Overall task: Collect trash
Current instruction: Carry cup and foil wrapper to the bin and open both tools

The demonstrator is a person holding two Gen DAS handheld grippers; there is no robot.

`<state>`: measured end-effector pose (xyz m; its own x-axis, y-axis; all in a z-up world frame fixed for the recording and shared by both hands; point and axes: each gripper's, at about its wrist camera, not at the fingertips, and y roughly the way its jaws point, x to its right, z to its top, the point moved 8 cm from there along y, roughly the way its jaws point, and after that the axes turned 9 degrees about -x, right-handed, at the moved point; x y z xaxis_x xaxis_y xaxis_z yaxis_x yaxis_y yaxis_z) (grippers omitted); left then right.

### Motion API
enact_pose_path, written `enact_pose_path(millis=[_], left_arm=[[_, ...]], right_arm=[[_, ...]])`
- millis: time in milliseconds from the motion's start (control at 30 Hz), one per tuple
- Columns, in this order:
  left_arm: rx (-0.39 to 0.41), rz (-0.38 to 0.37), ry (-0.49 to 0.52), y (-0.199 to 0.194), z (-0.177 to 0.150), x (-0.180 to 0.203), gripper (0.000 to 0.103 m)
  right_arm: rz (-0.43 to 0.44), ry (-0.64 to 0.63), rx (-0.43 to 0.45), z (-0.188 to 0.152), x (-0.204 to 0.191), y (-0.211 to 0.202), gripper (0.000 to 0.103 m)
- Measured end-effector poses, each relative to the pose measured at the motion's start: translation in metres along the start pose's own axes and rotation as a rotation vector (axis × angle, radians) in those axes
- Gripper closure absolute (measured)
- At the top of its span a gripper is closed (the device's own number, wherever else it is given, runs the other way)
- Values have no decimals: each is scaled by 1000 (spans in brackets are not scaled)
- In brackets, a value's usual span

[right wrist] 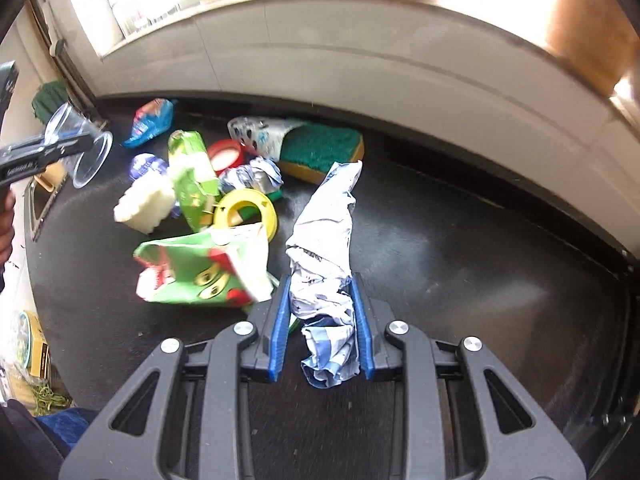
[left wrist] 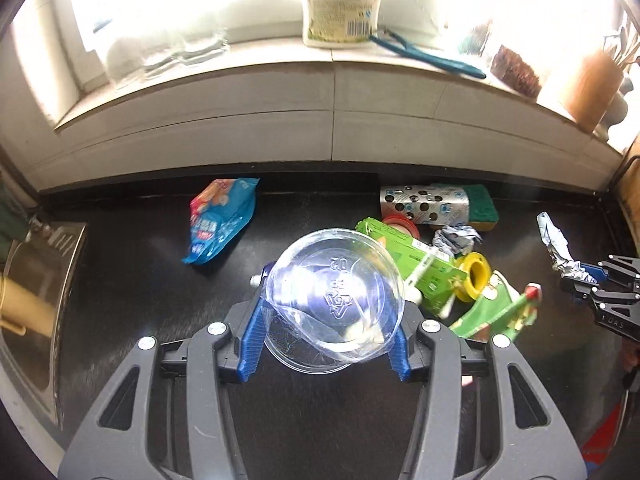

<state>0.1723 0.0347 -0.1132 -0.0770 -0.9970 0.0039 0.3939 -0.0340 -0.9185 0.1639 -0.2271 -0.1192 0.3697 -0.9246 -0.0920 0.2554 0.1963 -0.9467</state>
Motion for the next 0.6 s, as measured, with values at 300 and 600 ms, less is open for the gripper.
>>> enact_pose_path(millis=[300,600], left_arm=[[-1,35,-71,-50,-70,-2,54],[12,127,-304,-82,-160,-88,54]], right_arm=[[-14,-13,46,-32,-13,-49,74],[100,-270,52,-13,-156,-45,74]])
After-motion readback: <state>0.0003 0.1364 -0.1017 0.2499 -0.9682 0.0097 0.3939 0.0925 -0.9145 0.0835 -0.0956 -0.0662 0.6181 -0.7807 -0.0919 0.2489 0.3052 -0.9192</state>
